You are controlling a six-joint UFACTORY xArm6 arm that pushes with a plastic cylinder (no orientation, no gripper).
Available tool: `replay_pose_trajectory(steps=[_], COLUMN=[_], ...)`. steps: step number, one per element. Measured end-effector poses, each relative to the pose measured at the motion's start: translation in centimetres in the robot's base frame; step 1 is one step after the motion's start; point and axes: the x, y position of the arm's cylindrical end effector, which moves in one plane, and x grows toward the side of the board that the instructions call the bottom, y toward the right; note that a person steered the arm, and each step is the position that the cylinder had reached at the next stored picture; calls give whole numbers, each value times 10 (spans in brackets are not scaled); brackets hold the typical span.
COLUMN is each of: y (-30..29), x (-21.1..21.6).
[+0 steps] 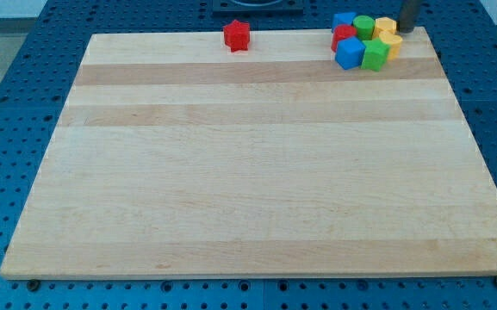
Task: Separate the yellow blocks from each other
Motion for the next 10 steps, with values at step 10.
replay_pose_trajectory(steps=[10], y=[-44], x=[80])
